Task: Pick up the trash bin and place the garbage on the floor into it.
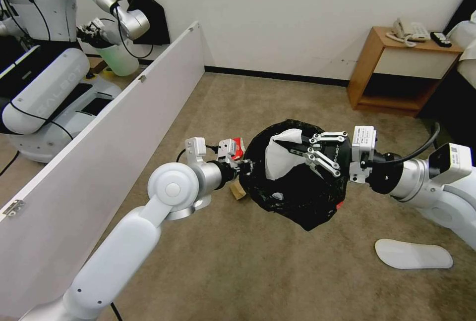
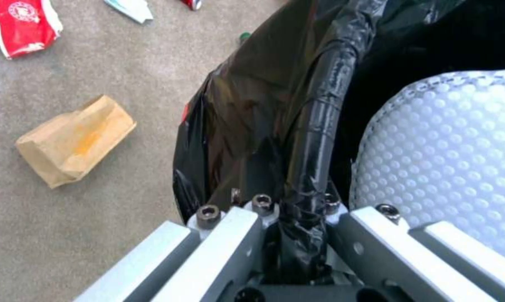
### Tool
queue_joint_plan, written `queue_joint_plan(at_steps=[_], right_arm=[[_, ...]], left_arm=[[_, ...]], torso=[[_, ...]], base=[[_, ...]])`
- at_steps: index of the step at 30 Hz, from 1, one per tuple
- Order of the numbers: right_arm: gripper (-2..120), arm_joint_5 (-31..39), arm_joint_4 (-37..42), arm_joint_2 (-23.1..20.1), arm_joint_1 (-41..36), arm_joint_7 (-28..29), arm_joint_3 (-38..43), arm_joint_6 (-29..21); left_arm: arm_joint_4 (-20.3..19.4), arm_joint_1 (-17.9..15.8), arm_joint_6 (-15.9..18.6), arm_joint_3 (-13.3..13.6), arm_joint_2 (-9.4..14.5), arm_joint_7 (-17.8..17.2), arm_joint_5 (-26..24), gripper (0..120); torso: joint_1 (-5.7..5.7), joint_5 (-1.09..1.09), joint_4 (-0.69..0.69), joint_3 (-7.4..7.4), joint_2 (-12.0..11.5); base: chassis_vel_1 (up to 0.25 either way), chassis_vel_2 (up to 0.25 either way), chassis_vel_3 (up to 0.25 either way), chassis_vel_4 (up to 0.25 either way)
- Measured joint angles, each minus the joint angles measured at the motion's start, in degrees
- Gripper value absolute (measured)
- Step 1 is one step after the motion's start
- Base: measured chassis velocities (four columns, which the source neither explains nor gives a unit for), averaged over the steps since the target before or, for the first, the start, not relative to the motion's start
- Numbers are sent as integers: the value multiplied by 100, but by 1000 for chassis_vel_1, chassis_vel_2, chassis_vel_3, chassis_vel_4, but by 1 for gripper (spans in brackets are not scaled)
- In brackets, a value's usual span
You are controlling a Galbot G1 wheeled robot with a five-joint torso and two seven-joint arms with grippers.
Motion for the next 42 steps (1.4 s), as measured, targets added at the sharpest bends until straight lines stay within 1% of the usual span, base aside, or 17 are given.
queue_joint_plan(at_steps=[3, 5, 7, 8, 10, 11, 13, 16, 18, 21, 22, 24, 25, 26, 27, 29, 42], right_arm=[[3, -2, 5, -2, -3, 2, 2, 1], [7, -2, 8, -2, -9, 2, 4, 2], [16, -11, 9, -2, -18, 0, 6, 5], [16, -11, 9, -2, -18, 0, 6, 5], [28, -18, 7, -3, -18, -6, 7, 9], [28, -18, 7, -3, -18, -6, 7, 9], [39, -19, 2, -13, -15, -8, 8, 15], [44, -19, 2, -15, -15, -10, 9, 16], [56, -21, 2, -19, -24, -13, 13, 17], [68, -25, 2, -19, -29, -14, 15, 20], [68, -25, 2, -19, -29, -14, 15, 20], [78, -28, 3, -20, -29, -15, 15, 20], [78, -28, 3, -20, -29, -15, 15, 20], [85, -30, 3, -20, -30, -16, 15, 21], [85, -30, 3, -20, -30, -16, 15, 21], [93, -43, 2, -21, -44, -17, 17, 22], [96, -59, 6, -23, -54, -18, 19, 23]], left_arm=[[-2, 3, -5, -3, -2, -6, -1, 0], [-5, 5, -6, -3, -4, -9, -1, 0], [-6, 6, -9, -4, -8, -10, -1, 0], [-6, 6, -9, -4, -8, -10, -1, 0], [-6, -4, -11, -8, -13, -13, -2, 0], [-6, -4, -11, -8, -13, -13, -2, 0], [-6, -15, -14, -11, -13, -16, -7, 0], [-8, -15, -15, -12, -14, -18, -9, 0], [-25, -5, -19, -17, -14, -22, -14, 0], [-36, 14, -20, -18, -14, -23, -17, 0], [-36, 14, -20, -18, -14, -23, -17, 0], [-40, 20, -25, -19, -14, -23, -19, 0], [-40, 20, -25, -19, -14, -23, -19, 0], [-40, 21, -26, -19, -16, -23, -19, 0], [-40, 21, -26, -19, -16, -23, -19, 0], [-41, 23, -27, -19, -22, -23, -21, 0], [-65, 21, -36, -17, -10, -17, -71, 0]], torso=[[0, 0, 0, 0, 0], [0, 0, 0, 0, 0], [0, 0, 0, 0, 0], [0, 0, 0, 0, 0], [0, 0, 0, 0, 1], [0, 0, 0, 0, 1], [0, 0, 0, 0, 1], [0, 0, 0, 0, 1], [0, 0, 0, 0, 1], [0, 0, 0, 0, 1], [0, 0, 0, 0, 1], [0, 0, 0, 0, 1], [0, 0, 0, 0, 1], [0, 0, 0, 0, 1], [0, 0, 0, 0, 1], [0, 0, 0, 0, 1], [0, 0, 0, 0, 1]], base=[[0, 0, 0, 0], [0, 0, 0, 0], [0, 0, 0, 0], [0, 0, 0, 0], [0, 0, 0, 0], [0, 0, 0, 0], [0, 0, 0, 0], [0, 0, 0, 0], [0, 0, 0, 0], [0, 0, 0, 0], [0, 0, 0, 0], [0, 0, 0, 0], [0, 0, 0, 0], [0, 0, 0, 0], [0, 0, 0, 0], [0, 0, 0, 0], [0, 0, 0, 0]])
